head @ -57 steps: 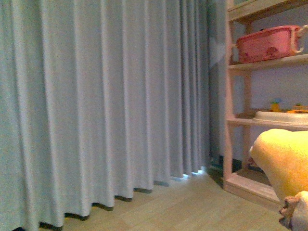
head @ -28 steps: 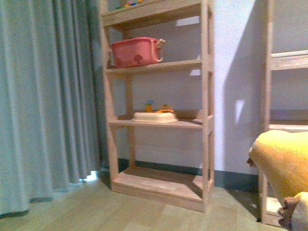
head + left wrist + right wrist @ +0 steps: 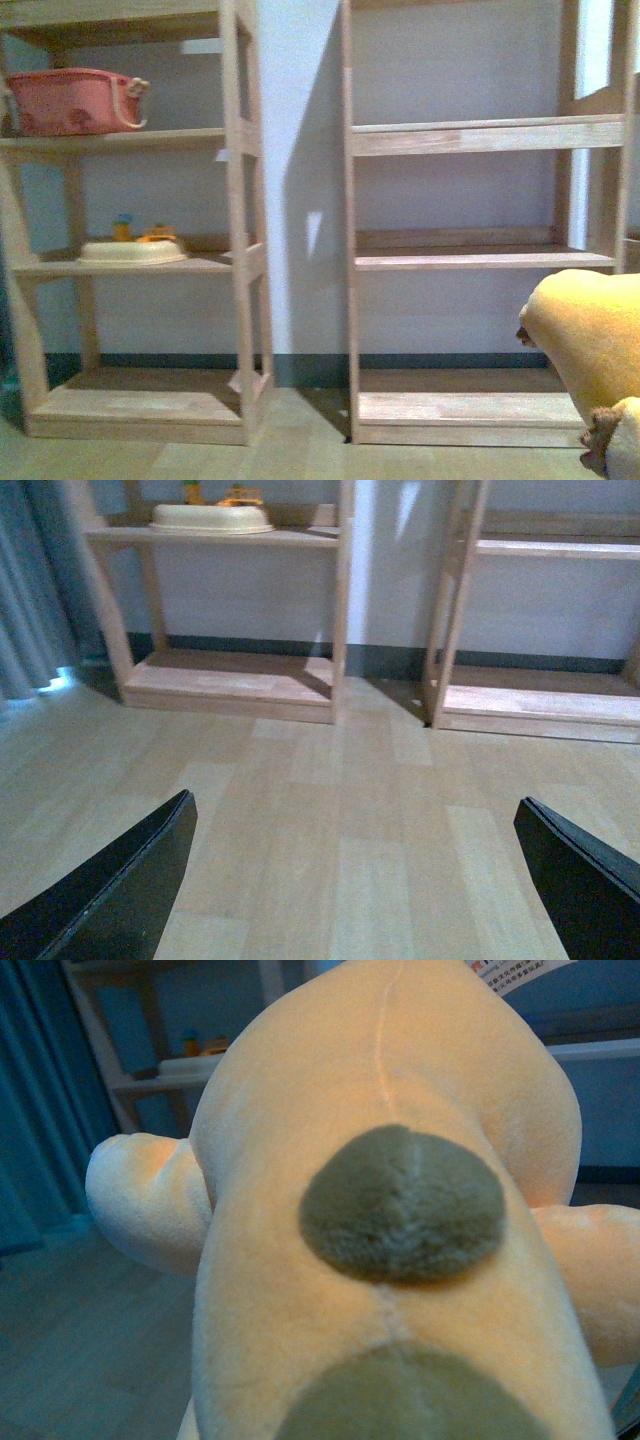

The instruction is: Put away toys

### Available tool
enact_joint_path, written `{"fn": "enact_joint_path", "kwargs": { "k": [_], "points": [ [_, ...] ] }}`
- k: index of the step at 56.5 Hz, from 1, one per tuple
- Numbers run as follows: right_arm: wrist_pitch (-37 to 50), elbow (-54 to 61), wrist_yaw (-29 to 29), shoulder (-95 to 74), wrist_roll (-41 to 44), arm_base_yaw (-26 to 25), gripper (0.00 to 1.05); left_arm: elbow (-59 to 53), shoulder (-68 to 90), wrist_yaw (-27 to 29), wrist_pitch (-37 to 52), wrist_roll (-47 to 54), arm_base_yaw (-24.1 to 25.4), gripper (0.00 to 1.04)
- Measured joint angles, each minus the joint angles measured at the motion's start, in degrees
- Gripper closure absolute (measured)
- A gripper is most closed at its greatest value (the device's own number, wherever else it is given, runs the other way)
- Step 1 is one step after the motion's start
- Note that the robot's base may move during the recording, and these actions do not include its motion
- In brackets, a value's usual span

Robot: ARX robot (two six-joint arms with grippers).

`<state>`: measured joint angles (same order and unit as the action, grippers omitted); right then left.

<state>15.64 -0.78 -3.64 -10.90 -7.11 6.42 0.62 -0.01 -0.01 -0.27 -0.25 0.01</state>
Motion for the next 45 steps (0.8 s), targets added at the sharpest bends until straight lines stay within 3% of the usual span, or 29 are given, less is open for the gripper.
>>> {"fn": "enact_joint_path", "kwargs": {
  "k": [45],
  "points": [
    [0.0,0.0,0.2,0.0,0.0,-0.1,0.86,0.0,0.0,0.0,0.0,0.0,0.0,0.06]
  ]
}}
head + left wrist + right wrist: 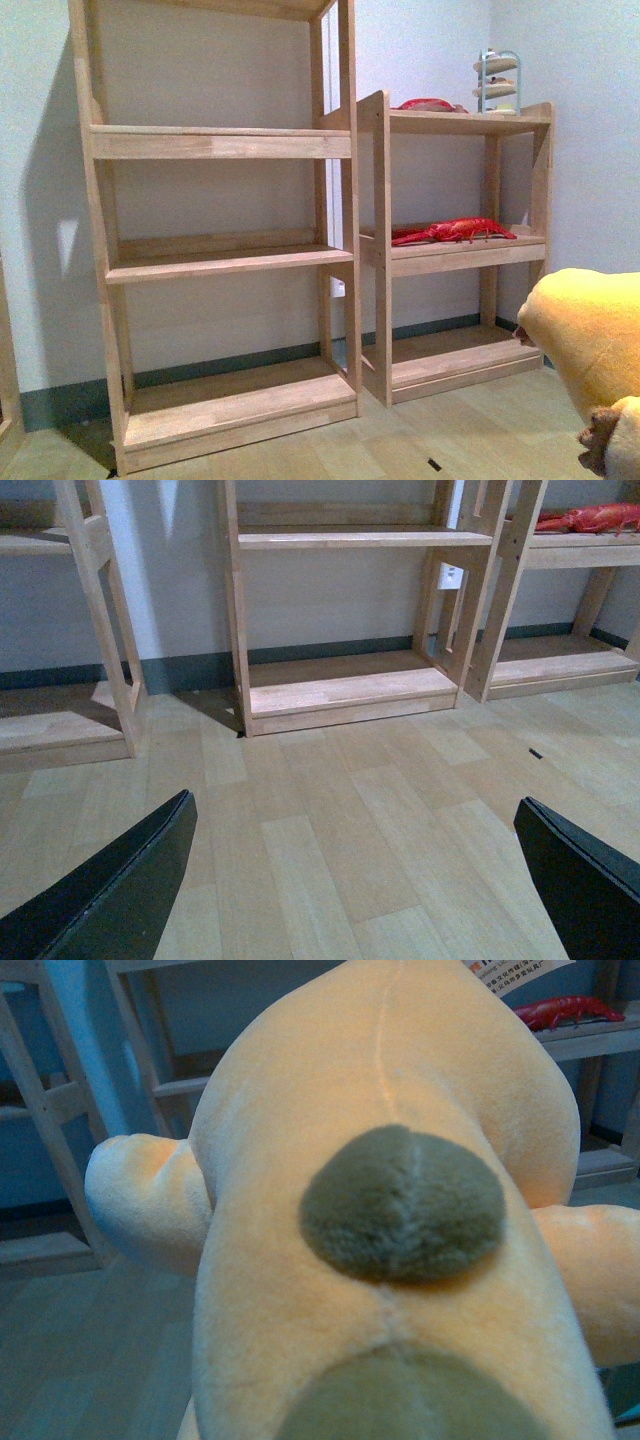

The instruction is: Put away toys

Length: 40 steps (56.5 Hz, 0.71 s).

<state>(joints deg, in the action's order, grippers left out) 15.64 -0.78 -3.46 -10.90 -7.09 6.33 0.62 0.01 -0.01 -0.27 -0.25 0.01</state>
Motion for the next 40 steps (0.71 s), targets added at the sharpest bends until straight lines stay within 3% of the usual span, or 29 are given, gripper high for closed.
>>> {"fn": "enact_joint_path", "kwargs": {
  "k": [40],
  "points": [
    [0.0,0.0,-0.2,-0.1,0.0,0.1,0.86,0.0,0.0,0.0,0.0,0.0,0.0,0.06]
  ]
}}
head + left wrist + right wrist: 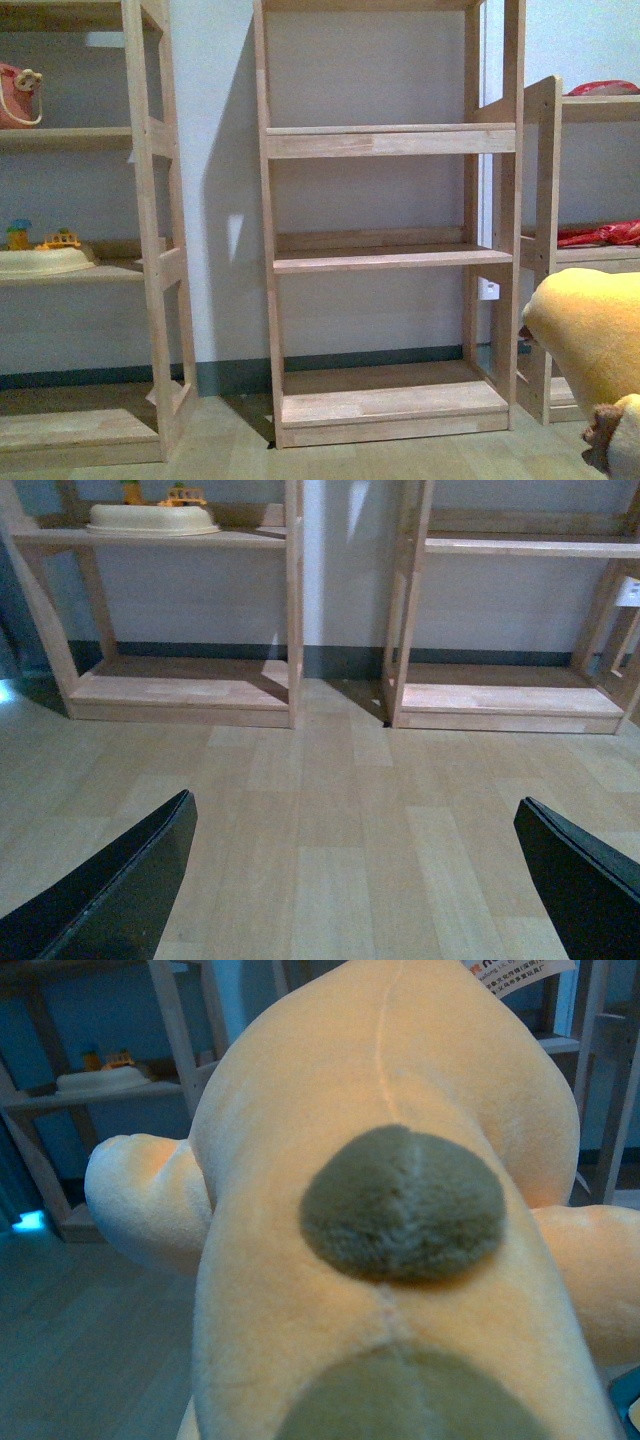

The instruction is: Put away toys

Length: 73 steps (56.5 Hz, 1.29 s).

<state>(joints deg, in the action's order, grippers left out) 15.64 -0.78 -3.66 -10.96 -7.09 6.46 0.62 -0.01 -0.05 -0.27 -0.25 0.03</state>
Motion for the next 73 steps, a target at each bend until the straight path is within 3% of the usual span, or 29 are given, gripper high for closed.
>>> {"fn": "enact_joint_path", "kwargs": {
  "k": [73],
  "points": [
    [0.0,0.0,-0.5,0.0,0.0,-0.1,0.86,0.0,0.0,-0.1,0.0,0.0,0.0,0.06]
  ]
}}
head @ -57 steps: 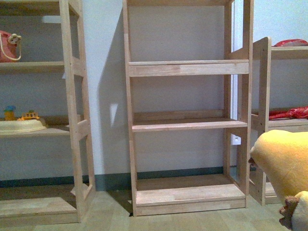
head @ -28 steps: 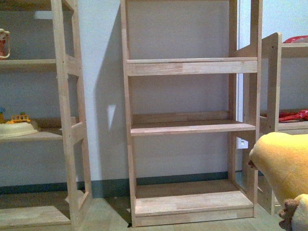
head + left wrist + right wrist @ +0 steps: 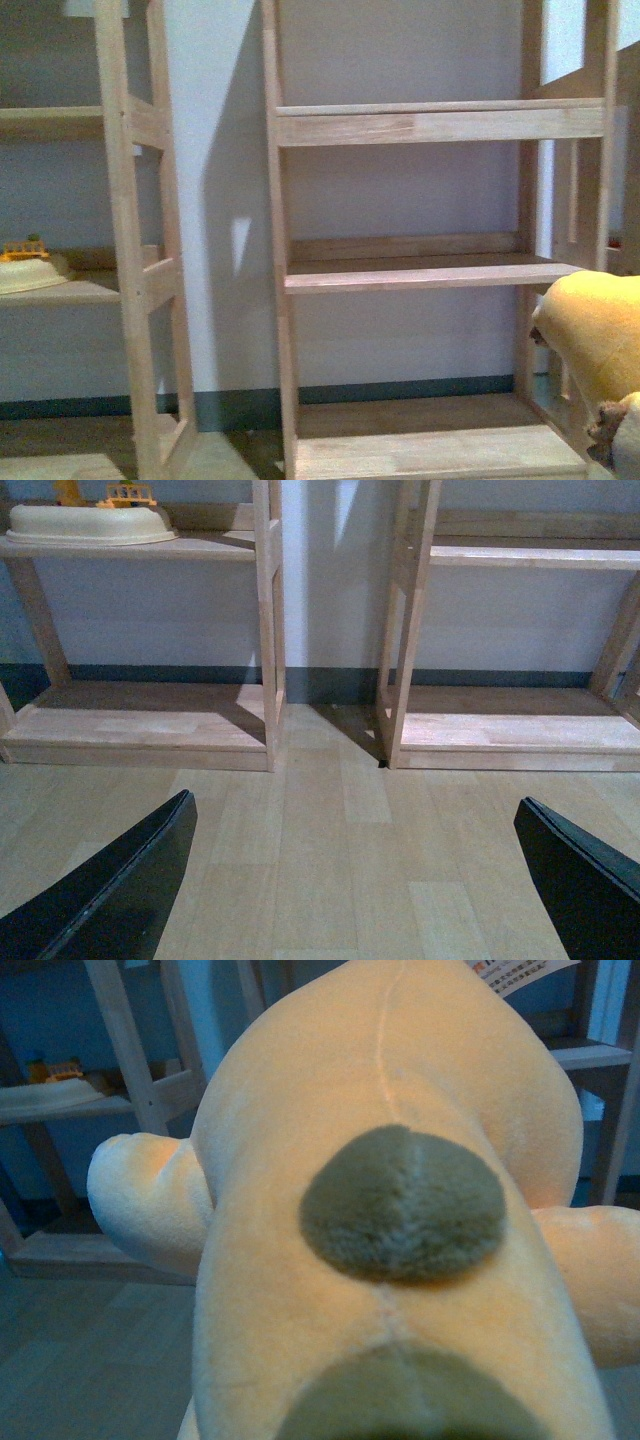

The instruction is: Put away toys

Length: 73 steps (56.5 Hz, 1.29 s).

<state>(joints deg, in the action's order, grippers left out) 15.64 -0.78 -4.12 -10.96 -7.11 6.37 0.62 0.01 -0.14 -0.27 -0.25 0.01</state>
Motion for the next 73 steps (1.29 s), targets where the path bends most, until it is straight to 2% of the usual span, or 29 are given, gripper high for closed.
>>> {"fn": "enact_joint_path", "kwargs": {
  "k": [73],
  "points": [
    [0.0,0.0,0.6,0.0,0.0,0.1,0.86,0.0,0.0,0.1,0.0,0.0,0.0,0.06]
  ]
}}
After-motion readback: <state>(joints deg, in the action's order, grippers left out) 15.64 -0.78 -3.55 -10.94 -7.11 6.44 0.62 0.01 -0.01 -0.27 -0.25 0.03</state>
